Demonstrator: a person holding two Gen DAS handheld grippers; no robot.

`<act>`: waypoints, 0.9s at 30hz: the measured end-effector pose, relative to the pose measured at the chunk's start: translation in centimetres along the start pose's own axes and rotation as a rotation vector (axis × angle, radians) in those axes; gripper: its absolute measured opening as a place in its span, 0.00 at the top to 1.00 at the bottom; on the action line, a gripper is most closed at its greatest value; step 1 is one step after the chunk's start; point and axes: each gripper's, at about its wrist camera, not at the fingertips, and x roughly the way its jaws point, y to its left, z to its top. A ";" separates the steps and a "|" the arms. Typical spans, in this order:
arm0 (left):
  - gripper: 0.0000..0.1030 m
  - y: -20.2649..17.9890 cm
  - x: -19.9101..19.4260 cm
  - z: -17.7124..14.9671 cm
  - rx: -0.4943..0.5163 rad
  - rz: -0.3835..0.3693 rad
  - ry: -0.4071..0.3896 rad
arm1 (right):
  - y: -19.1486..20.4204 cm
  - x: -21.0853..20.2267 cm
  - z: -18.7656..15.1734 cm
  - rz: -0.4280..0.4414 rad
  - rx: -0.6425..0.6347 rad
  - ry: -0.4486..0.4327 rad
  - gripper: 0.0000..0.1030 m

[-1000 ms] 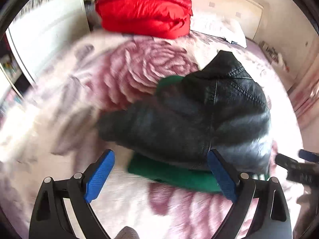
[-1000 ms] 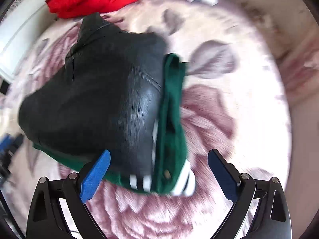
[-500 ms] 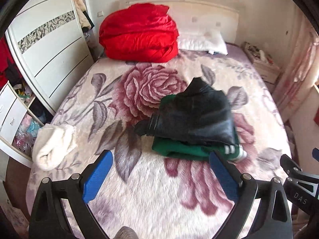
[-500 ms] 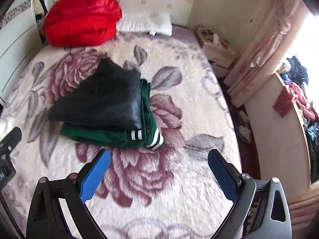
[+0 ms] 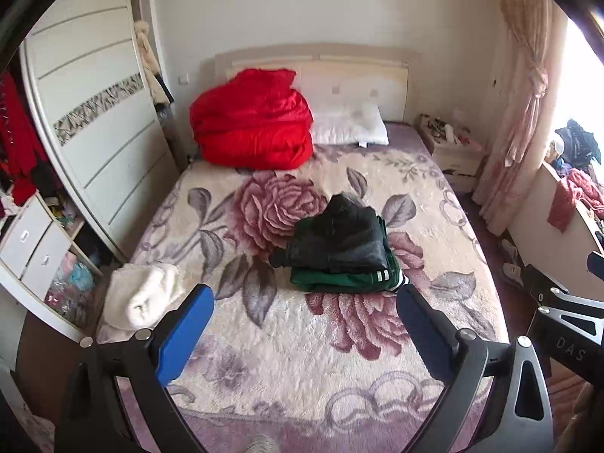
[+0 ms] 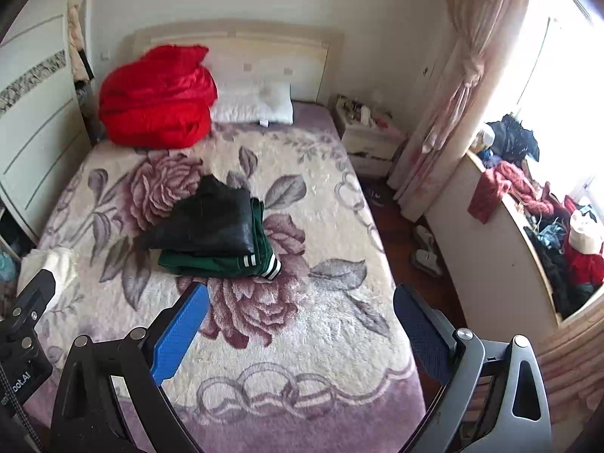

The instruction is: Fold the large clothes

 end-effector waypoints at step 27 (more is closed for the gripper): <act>0.02 1.6 -11.8 -3.3 -0.058 0.018 -0.141 | -3.6 -18.2 -5.1 0.032 0.006 -0.173 0.00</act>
